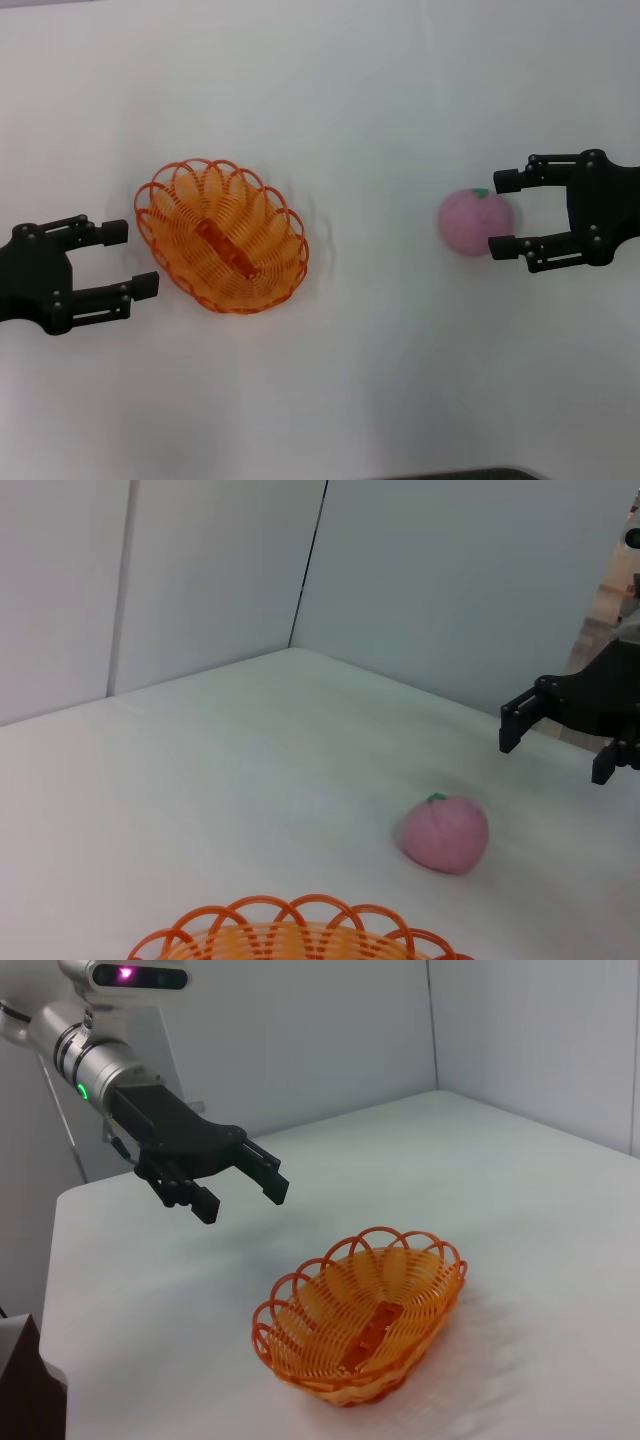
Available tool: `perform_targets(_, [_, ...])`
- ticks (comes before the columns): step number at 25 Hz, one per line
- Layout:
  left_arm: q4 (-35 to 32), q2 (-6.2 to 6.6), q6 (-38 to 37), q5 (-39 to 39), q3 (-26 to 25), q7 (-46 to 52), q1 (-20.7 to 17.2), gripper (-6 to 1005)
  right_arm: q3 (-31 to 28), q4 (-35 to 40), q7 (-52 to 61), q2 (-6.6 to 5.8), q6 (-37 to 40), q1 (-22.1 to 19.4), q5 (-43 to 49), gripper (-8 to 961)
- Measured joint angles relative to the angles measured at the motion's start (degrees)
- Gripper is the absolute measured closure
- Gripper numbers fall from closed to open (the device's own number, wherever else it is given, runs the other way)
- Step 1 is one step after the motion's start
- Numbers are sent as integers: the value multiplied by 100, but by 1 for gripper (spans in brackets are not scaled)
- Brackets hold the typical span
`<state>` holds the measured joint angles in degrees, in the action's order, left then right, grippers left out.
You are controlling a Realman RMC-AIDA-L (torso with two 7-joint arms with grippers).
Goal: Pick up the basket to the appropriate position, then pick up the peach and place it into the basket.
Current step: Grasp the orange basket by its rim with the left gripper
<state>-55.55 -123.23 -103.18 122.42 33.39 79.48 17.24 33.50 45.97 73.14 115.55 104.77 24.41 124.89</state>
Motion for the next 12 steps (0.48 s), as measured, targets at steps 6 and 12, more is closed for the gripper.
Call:
perform_targets(6, [0,0,0,0,-2,-3,-1,221,-6,0,3,13,-10,2,0,96])
perform_targets(12, [0,0,4,0,-9,-3,-1,220,6,0,1,20,-21,2,0,97])
